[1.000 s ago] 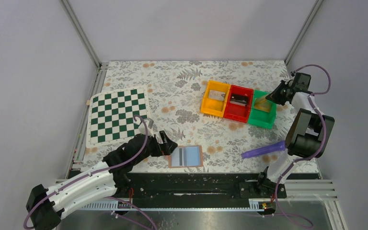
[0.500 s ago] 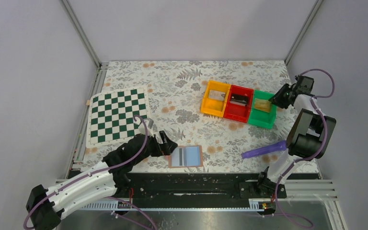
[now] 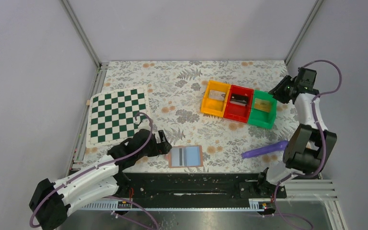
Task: Take the credit cards out of the card holder
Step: Place the credit card in the storage box, then remove the credit card from the card holder.
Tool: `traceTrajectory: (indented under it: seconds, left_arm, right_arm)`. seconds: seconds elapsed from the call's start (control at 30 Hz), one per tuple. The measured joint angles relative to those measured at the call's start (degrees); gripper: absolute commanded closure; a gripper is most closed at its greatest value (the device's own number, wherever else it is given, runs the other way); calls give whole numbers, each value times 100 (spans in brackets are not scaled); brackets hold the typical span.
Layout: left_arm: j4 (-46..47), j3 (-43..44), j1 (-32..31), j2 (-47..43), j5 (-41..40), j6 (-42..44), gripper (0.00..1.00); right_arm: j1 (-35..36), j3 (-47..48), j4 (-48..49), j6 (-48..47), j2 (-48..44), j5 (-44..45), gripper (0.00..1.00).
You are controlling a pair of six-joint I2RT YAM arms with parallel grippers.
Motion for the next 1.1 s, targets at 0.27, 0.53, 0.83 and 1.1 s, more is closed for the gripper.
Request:
traceTrajectory:
  seconds: [0.27, 0.53, 0.83, 1.1]
  left_arm:
    - [186, -85, 662, 107, 1082, -50, 26]
    - [595, -442, 752, 492, 1843, -33, 36]
    - [1010, -634, 752, 767, 1921, 50, 68]
    - [1613, -909, 756, 999, 2312, -26, 100]
  right_arm:
    - [1821, -1207, -37, 404, -1937, 61, 61]
    - [4717, -2839, 374, 1300, -2914, 452, 62]
    - [7383, -3195, 1587, 2367, -2002, 1220, 54]
    - [8207, -2959, 1786, 2599, -1141, 1928, 28]
